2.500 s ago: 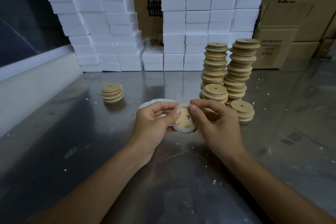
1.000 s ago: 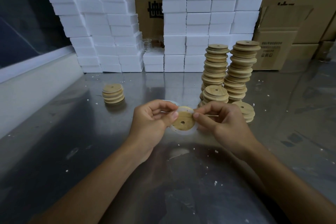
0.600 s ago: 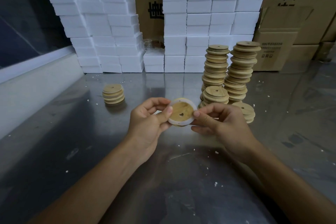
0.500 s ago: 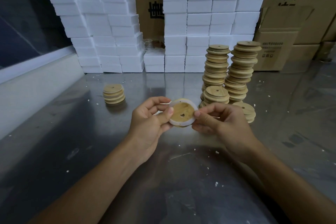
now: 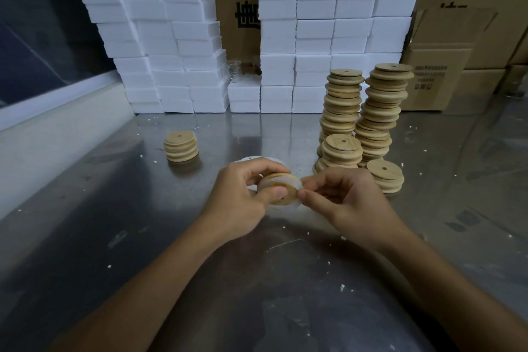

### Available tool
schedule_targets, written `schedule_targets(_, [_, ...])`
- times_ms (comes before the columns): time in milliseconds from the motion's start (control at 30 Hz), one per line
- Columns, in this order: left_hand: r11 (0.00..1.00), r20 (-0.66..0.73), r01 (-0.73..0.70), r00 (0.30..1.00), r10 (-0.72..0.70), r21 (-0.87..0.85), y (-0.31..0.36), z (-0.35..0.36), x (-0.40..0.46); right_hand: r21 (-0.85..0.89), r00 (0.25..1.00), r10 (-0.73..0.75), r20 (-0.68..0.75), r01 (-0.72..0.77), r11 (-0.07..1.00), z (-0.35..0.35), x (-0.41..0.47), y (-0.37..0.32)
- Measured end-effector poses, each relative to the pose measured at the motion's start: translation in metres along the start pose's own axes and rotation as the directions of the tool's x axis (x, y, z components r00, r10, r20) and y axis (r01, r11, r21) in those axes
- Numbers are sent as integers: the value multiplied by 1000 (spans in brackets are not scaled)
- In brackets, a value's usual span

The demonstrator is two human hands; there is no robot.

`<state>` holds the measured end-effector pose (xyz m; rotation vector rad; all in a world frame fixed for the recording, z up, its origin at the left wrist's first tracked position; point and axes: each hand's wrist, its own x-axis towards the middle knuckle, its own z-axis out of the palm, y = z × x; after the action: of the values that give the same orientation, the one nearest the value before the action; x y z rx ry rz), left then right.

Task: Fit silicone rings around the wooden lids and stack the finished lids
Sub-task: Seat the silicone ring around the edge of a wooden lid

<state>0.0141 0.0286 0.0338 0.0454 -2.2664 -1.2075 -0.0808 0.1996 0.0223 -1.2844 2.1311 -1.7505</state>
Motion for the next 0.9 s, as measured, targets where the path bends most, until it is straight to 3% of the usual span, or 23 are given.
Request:
schedule_targets(200, [999,34,8,999,-7,-36,5,-6,0,-76,998,-30,53,34,997,-6,1,1])
schedule_targets(333, [987,2,48,999,-49,-151,4,-4,-1,-136,995,-86,54,93,986,-5,0,1])
schedule_targets(667, [838,-63,195,963,-263,-510,9,3,-1,107,998,12,-60,-5,994,1,1,5])
schedule_targets(900, [881,-49,172,975,-215,-440,9,1,-1,218,992,72,-102,-48,975,7,1,8])
